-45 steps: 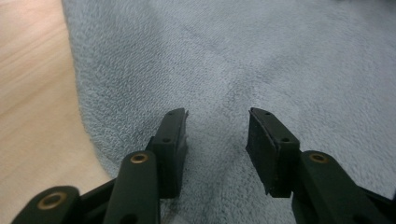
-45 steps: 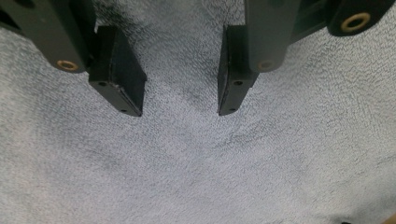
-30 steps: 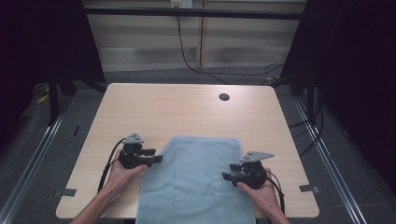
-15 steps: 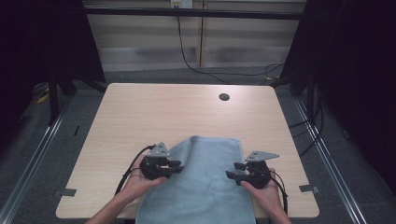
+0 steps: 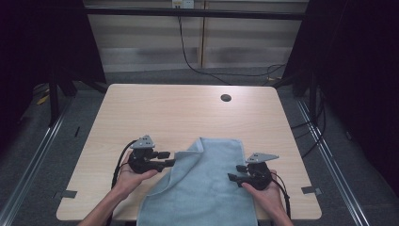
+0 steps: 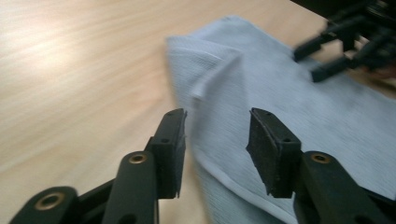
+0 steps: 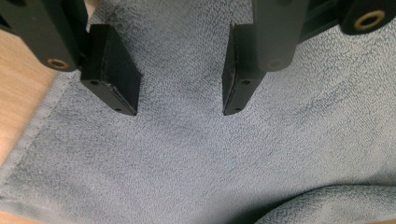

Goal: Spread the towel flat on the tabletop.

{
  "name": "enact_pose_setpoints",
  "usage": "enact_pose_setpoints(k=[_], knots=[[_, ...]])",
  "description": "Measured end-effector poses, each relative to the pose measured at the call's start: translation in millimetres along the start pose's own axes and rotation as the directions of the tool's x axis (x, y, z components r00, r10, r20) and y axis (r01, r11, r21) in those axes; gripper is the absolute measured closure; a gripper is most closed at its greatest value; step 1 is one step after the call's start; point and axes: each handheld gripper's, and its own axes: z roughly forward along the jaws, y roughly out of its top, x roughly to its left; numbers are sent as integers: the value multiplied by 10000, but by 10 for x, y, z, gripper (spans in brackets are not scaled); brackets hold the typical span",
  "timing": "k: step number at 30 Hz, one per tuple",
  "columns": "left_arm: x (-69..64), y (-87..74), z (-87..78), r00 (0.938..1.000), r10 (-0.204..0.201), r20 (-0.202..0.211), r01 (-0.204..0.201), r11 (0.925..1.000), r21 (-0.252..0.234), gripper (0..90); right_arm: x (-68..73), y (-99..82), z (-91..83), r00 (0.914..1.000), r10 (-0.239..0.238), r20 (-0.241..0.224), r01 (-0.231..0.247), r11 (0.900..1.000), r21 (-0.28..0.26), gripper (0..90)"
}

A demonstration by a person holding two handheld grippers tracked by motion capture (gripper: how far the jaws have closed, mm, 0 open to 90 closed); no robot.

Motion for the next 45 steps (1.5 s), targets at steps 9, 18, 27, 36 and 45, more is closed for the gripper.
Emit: enact_pose_setpoints(k=[9,18,27,36,45], knots=[[67,33,358,9992,227,330,-249,9973,686,799,11,-3,8,9999,-102,-34,102,9999,21,459],[382,50,-64,9952,-544,-813,502,9974,-524,869,15,-6,2,10000,-96,-5,96,9999,59,457],[675,-47,-311,9654,-1516,-2123,1314,9856,-1060,645,-22,46,-45,10000,-49,5,49,9996,-284,440],[677,-107,-94,9742,-834,-2098,834,9965,-89,582,-429,366,110,9989,100,465,-68,9976,-693,439],[654,-150,58,9731,-393,-2271,543,9967,602,511,-769,578,431,9972,425,611,-398,9982,-452,373]])
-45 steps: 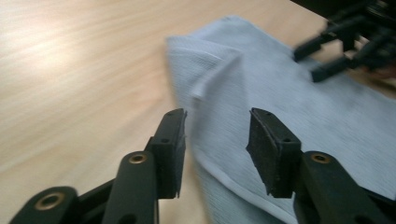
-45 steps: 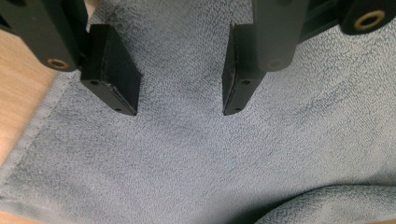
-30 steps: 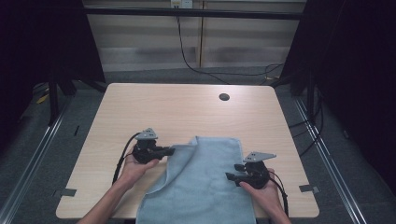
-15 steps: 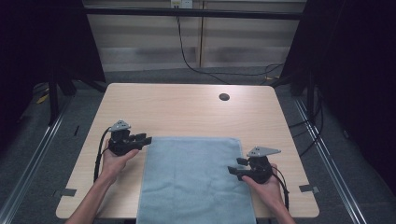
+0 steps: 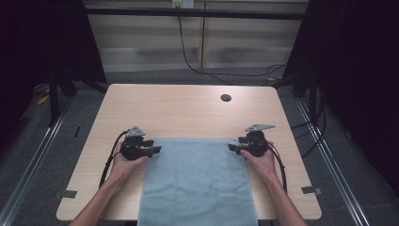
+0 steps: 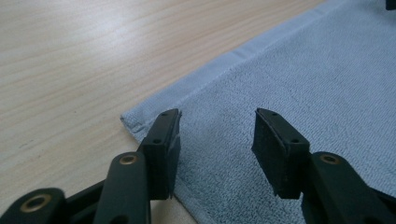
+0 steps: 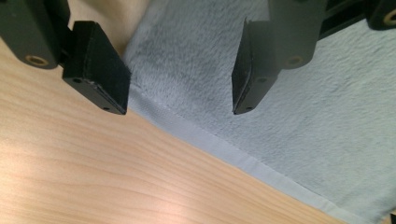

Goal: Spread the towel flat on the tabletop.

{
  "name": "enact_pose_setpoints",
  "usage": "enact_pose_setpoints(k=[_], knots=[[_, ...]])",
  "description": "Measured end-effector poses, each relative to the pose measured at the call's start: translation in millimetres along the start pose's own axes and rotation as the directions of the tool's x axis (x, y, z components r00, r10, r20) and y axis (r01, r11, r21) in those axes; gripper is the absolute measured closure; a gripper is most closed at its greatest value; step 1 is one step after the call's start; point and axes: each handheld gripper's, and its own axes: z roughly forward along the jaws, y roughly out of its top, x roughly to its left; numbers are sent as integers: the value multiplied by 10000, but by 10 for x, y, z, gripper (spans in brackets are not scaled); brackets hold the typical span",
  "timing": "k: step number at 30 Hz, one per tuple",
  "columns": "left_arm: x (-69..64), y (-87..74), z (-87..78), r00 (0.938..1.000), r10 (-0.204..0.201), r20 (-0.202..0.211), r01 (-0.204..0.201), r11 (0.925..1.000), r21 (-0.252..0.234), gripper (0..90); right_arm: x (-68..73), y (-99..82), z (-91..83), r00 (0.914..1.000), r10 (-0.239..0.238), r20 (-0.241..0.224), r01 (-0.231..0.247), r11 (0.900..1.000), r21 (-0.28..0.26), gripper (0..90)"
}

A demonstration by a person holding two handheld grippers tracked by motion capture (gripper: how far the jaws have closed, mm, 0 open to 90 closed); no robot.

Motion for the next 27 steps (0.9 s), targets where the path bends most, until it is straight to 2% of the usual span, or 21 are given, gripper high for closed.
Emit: enact_pose_setpoints(k=[2,7,9,14,18,19,23,25,27], knots=[[9,-8,4,10000,41,-18,-41,10000,69,490,-15,-19,64,9999,-94,38,94,10000,24,380],[52,-17,2,9997,-208,-84,207,9998,-18,426,59,-60,35,9959,-673,607,657,9975,275,393],[49,-16,8,9999,-114,-73,113,9999,-58,419,84,-75,1,9927,-905,792,872,9952,447,461],[-27,-16,75,9997,251,47,-251,9997,-84,392,79,-158,-114,9953,-697,670,672,9970,392,647],[-72,6,146,9975,698,-124,-697,9975,109,362,95,-206,-162,9960,-667,589,648,9973,344,703],[-76,11,159,9975,700,-3,-700,9975,120,357,98,-211,-171,9968,-607,527,587,9975,384,725],[-129,23,190,9941,1030,-328,-1024,9945,201,333,90,-233,-190,9979,-534,354,523,9981,318,775],[-156,25,206,9938,1061,-337,-1055,9942,196,323,113,-232,-194,9960,-767,452,749,9964,393,778],[-164,28,205,9921,1231,-225,-1225,9921,268,352,118,-234,-195,9963,-700,498,681,9969,388,778]])
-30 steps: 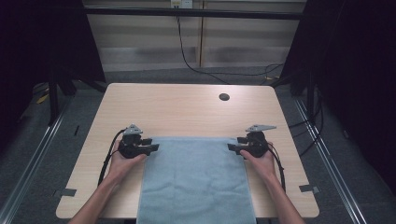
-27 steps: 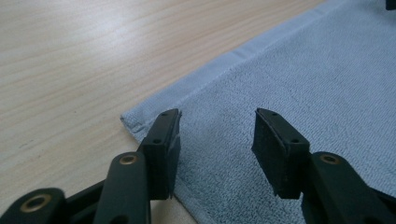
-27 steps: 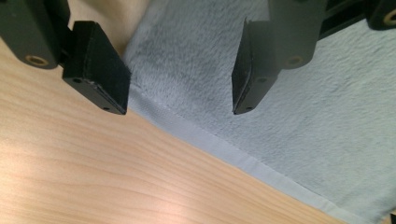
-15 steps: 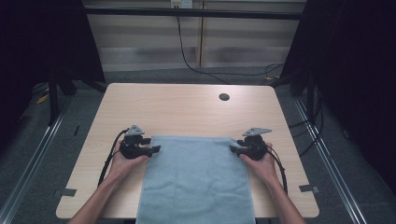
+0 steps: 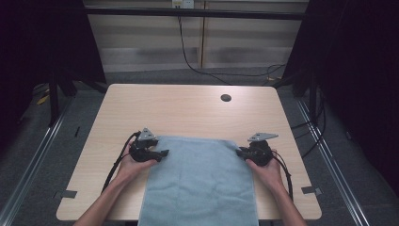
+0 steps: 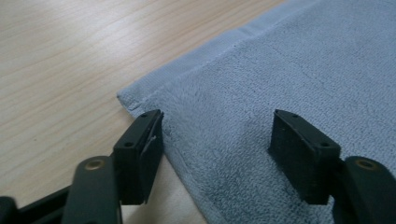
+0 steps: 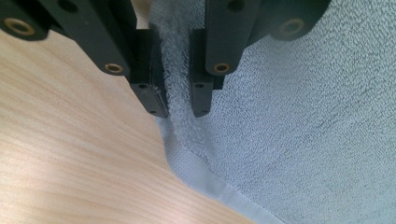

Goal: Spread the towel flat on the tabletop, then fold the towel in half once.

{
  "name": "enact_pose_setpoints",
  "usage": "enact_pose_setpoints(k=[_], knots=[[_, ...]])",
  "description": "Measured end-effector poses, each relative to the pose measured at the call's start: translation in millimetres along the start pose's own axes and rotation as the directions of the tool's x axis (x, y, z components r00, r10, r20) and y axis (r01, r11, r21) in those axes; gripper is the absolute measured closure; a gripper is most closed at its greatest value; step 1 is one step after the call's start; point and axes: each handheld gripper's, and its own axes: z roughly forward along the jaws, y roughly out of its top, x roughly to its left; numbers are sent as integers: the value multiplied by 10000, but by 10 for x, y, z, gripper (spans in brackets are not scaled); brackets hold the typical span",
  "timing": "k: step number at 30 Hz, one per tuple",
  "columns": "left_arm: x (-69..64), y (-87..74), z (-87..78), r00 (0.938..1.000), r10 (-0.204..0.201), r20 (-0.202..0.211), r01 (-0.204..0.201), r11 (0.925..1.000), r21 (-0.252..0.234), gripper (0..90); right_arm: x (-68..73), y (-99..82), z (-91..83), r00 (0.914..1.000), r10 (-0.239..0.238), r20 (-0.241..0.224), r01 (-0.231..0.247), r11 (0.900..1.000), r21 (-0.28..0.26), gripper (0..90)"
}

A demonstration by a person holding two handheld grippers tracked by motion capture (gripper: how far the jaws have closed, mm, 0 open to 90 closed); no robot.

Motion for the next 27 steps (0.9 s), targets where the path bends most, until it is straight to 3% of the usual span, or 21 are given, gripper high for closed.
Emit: enact_pose_setpoints(k=[5,8,9,13,22,27], knots=[[-36,13,-9,9991,120,414,-119,9999,-41,593,1,-3,-4,9999,142,-22,-142,9999,27,778],[-26,4,5,9941,-427,993,442,9989,-134,796,5,-1,-1,9999,102,-24,-102,9999,-8,785],[-17,4,3,9939,-444,1008,458,9989,-125,816,5,-3,-3,9998,168,-53,-168,9999,12,790],[13,-7,5,9892,-827,1206,856,9962,-183,837,-31,-14,3,9981,473,-395,-479,9988,-133,819],[34,-8,-26,9872,-868,1342,899,9958,-176,837,-47,14,-1,9971,500,-569,-514,9984,-241,836],[82,13,-90,9801,-1182,1593,1283,9902,-549,838,-77,55,-64,9914,879,-967,-950,9929,-710,847]])
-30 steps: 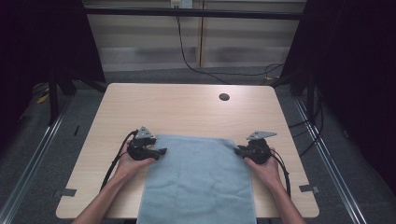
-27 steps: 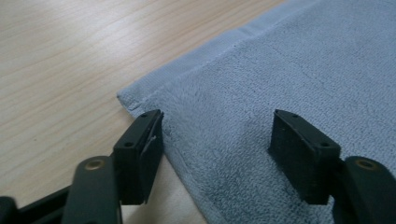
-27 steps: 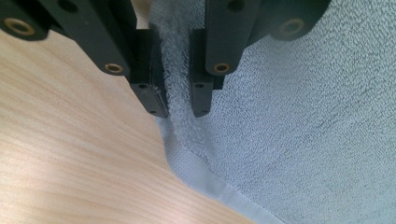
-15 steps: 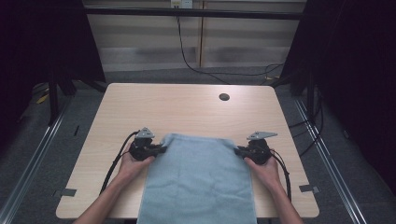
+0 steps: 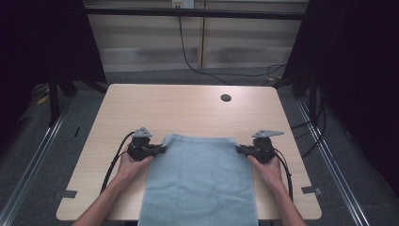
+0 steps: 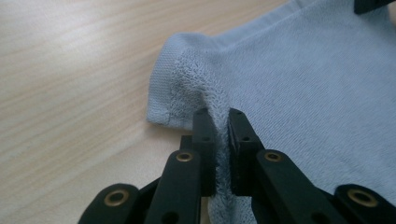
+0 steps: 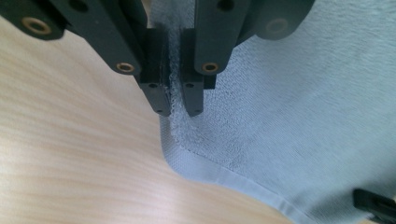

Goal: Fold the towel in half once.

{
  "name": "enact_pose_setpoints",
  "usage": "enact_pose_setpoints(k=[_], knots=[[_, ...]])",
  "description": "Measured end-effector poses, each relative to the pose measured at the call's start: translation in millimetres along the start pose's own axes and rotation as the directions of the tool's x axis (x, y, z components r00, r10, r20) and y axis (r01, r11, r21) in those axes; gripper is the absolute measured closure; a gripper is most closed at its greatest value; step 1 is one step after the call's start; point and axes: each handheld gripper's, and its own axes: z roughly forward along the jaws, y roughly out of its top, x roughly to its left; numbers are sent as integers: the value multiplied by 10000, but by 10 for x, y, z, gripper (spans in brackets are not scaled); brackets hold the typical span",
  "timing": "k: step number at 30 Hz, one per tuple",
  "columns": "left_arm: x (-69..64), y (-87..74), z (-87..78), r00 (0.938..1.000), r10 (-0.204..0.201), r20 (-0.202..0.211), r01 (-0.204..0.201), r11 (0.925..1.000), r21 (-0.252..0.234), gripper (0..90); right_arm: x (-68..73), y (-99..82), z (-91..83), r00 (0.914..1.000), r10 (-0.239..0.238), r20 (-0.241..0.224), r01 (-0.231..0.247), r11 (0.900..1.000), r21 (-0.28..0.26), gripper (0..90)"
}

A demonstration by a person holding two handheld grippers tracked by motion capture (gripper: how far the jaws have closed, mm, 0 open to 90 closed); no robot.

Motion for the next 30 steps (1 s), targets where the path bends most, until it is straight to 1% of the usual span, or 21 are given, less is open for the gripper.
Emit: enact_pose_setpoints(k=[1,2,3,5,6,7,8,10,12,13,15,17,19,23,25,27,30], knots=[[7,16,-24,10000,-67,2,67,9999,-117,838,-9,15,-10,9999,94,-122,-96,9999,-134,848],[3,40,-61,9997,-194,-129,189,9993,-327,837,-16,34,-20,9995,202,-228,-208,9995,-241,849],[-10,61,-93,9994,-309,-159,301,9981,-530,839,-12,74,-33,9995,208,-251,-217,9992,-331,850],[-49,100,-150,9995,-311,24,312,9963,-798,841,14,142,-60,9991,181,-383,-203,9981,-575,852],[-61,114,-173,9997,-232,71,237,9960,-860,840,32,167,-72,9983,170,-557,-211,9970,-739,852],[-82,138,-208,9998,-200,93,209,9950,-979,840,49,184,-81,9979,180,-628,-229,9967,-773,852],[-86,154,-238,9998,-157,111,168,9940,-1081,840,79,215,-93,9978,71,-655,-122,9969,-783,852],[-74,193,-285,9998,-181,106,192,9921,-1240,841,107,270,-122,9979,-57,-645,-4,9956,-940,852],[-47,254,-330,9998,-126,119,141,9914,-1297,840,112,341,-166,9976,-60,-687,-23,9928,-1201,852],[-40,294,-352,9999,-32,122,48,9908,-1353,840,111,384,-194,9976,-62,-690,-30,9911,-1333,852],[-27,395,-401,10000,20,-46,-27,9893,-1458,841,111,485,-259,9976,-131,-674,24,9877,-1561,853],[-16,508,-457,10000,5,-75,-18,9843,-1762,841,112,601,-334,9977,-273,-628,158,9840,-1775,853],[1,622,-506,9998,58,-181,-92,9812,-1929,841,111,724,-407,9977,-445,-519,334,9796,-1982,854],[28,851,-579,9985,284,-458,-374,9772,-2091,842,90,962,-527,9976,-560,-415,444,9696,-2406,854],[49,951,-609,9976,323,-612,-451,9742,-2212,842,69,1085,-564,9978,-576,-342,471,9664,-2525,855],[87,1079,-647,9973,249,-697,-409,9702,-2387,842,45,1195,-581,9979,-579,-273,487,9635,-2631,855],[129,1228,-690,9960,208,-874,-428,9654,-2574,843,4,1373,-603,9983,-557,-145,492,9574,-2844,856]])
